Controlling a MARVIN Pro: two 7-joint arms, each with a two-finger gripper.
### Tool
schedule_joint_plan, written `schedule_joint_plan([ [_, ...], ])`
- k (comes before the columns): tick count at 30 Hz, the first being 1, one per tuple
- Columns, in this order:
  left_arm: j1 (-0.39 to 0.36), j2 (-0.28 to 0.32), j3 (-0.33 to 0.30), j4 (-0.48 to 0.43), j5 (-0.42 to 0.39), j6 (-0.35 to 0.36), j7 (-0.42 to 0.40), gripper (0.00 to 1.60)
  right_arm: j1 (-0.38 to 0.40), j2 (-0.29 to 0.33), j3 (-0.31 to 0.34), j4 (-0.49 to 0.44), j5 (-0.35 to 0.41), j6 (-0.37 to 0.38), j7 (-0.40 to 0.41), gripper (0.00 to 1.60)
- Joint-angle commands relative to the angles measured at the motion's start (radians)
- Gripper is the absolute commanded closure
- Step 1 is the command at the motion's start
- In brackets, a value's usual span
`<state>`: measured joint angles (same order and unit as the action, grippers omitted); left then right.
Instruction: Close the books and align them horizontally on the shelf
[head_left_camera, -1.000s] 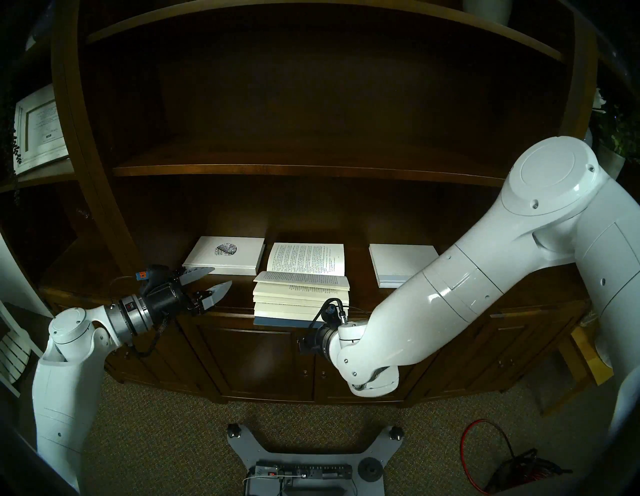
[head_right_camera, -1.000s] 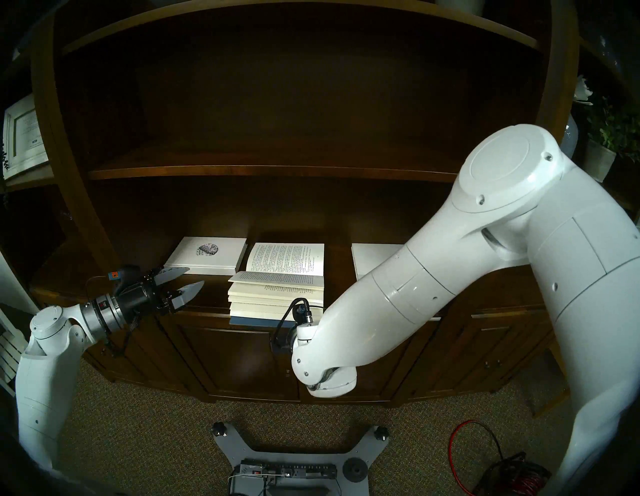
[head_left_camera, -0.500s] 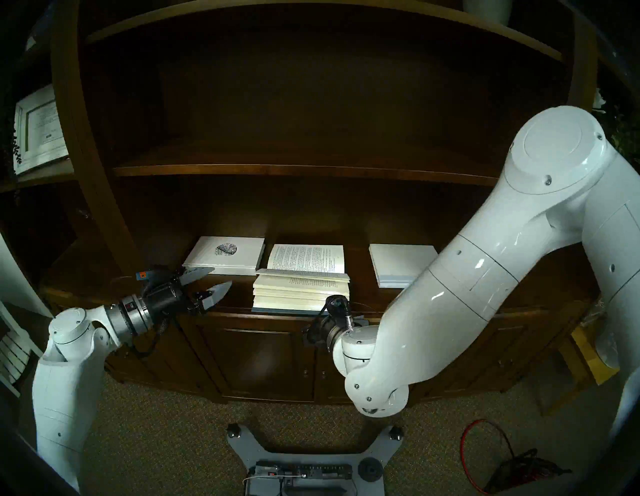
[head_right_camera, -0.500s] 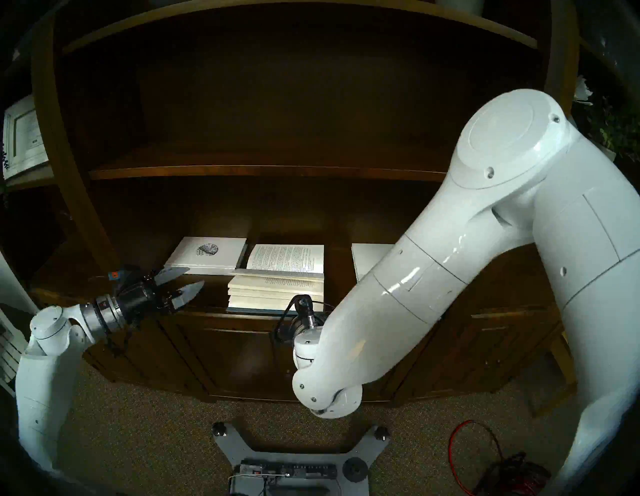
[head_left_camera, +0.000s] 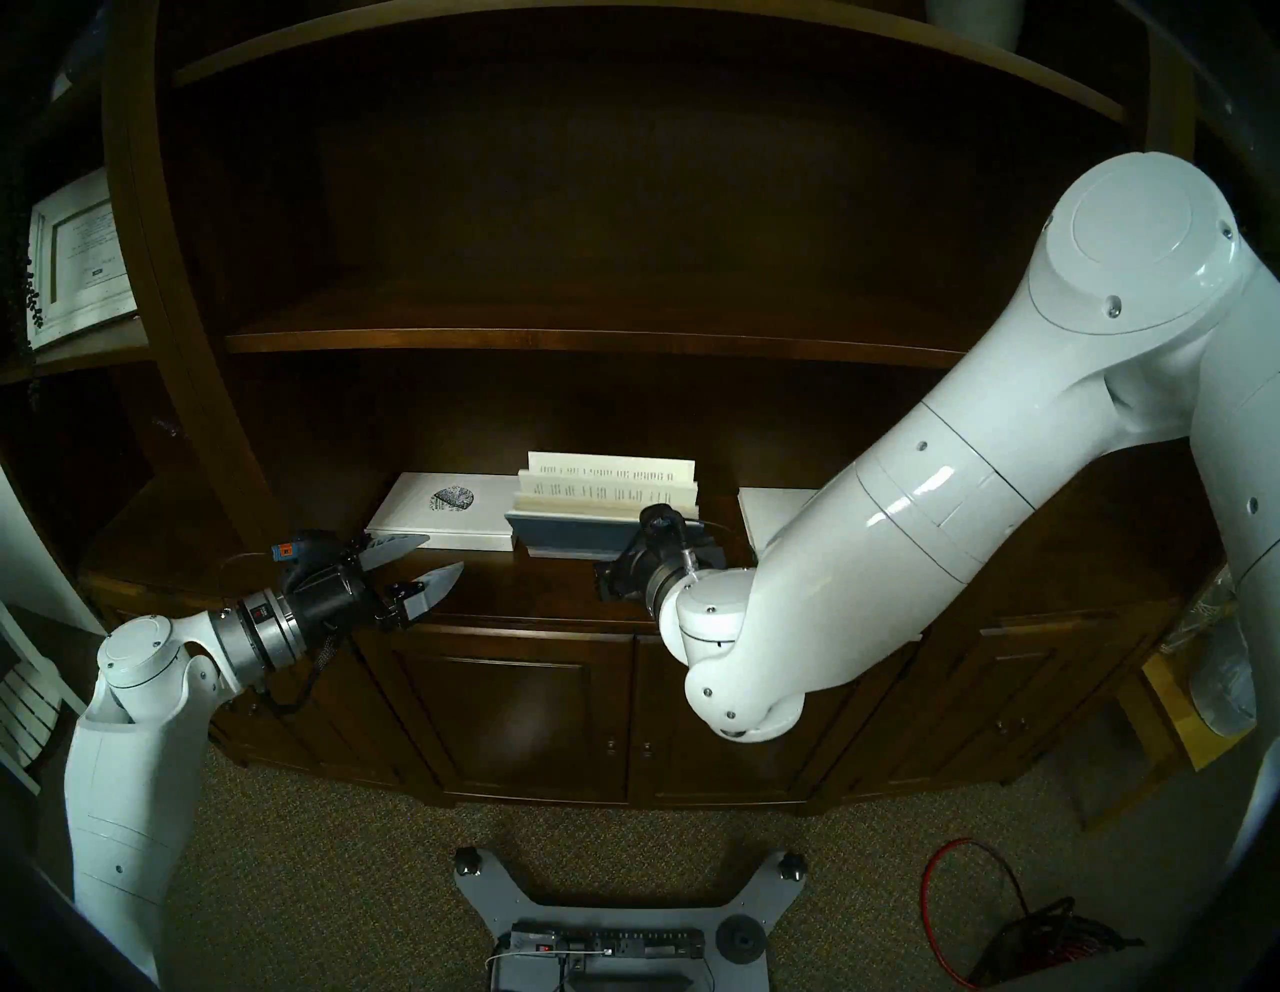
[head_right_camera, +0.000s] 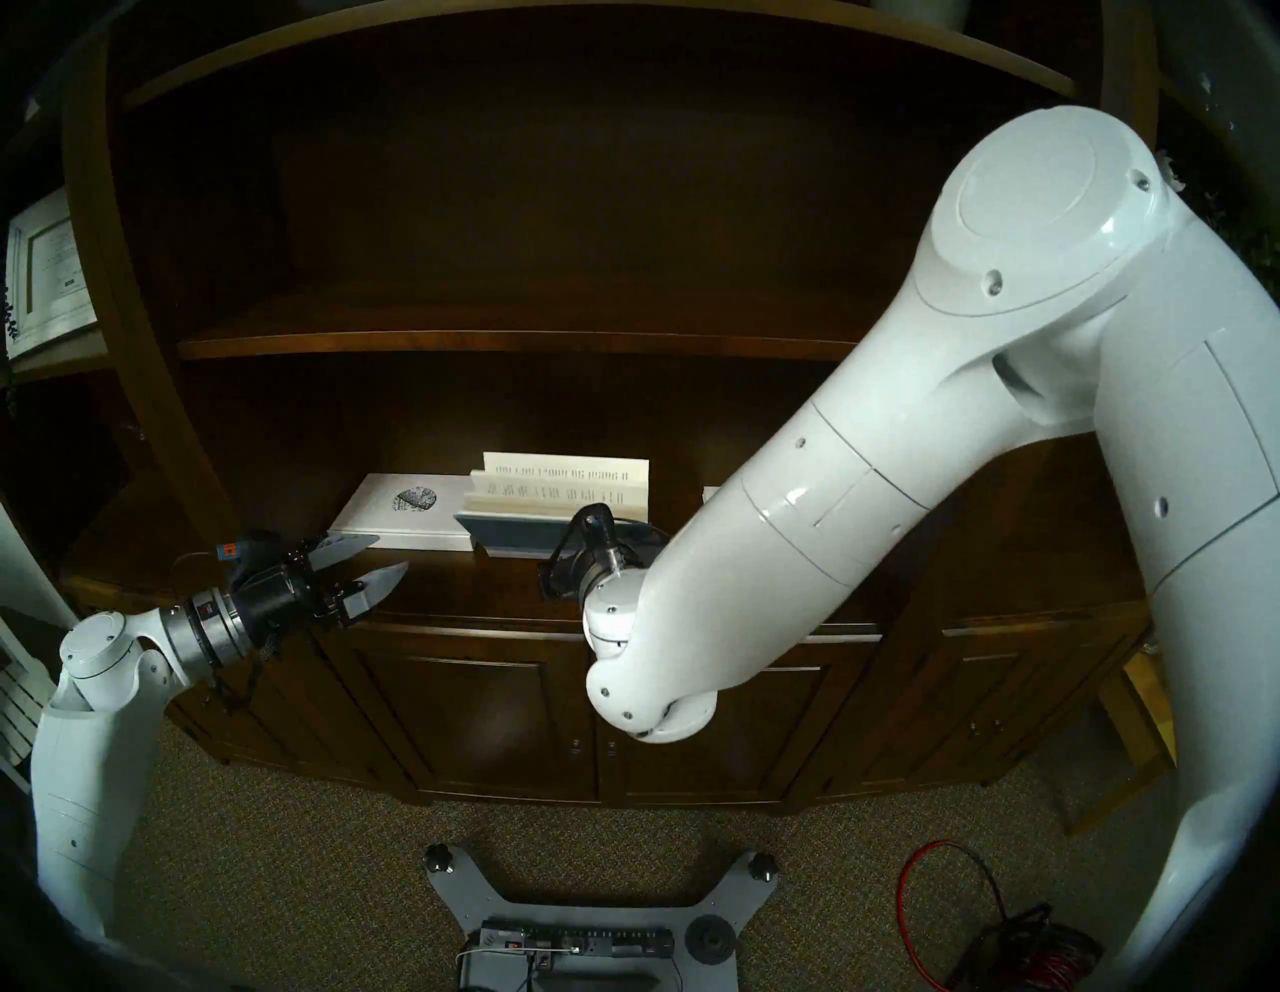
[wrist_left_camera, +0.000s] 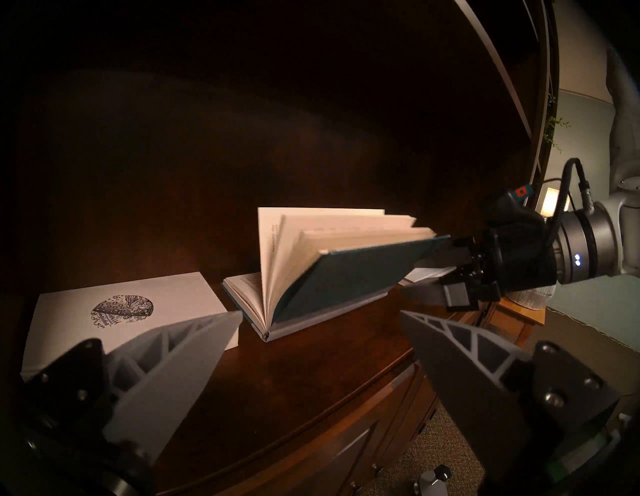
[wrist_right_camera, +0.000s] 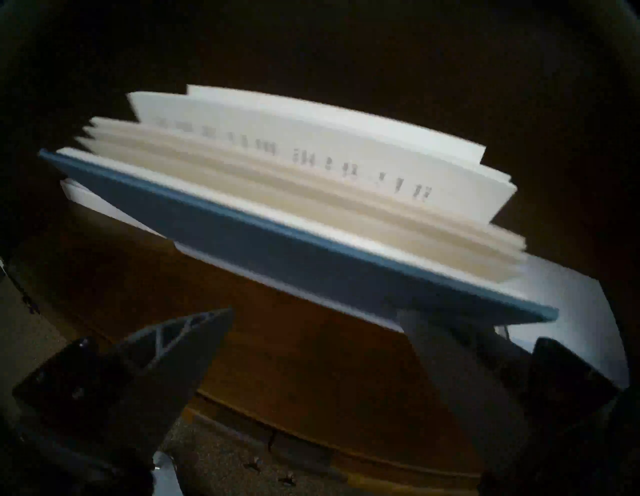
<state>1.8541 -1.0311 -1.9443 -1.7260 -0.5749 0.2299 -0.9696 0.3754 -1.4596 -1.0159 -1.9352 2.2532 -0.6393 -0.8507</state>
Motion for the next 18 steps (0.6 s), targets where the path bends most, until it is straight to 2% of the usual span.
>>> schedule_joint_plan([
  [1,-0.020,0.000,-0.011,-0.020,-0.010,-0.005,0.001,0.00,0.041,0.019,0.021,0.094,0.008,0.069,0.067,0.00],
  [2,-0.020,0.000,-0.011,-0.021,-0.011,-0.004,0.002,0.00,0.024,0.014,0.024,0.131,0.014,0.086,0.084,0.00],
  [7,-0.020,-0.001,-0.012,-0.022,-0.011,-0.004,0.002,0.00,0.016,0.026,0.024,0.148,0.039,0.136,0.117,0.00],
  [13,-0.020,-0.001,-0.012,-0.022,-0.011,-0.004,0.003,0.00,0.025,0.052,-0.001,0.118,0.049,0.134,0.119,0.00],
  [18,-0.020,-0.001,-0.012,-0.022,-0.011,-0.004,0.003,0.00,0.061,0.081,-0.011,0.018,0.055,0.122,0.119,0.00],
])
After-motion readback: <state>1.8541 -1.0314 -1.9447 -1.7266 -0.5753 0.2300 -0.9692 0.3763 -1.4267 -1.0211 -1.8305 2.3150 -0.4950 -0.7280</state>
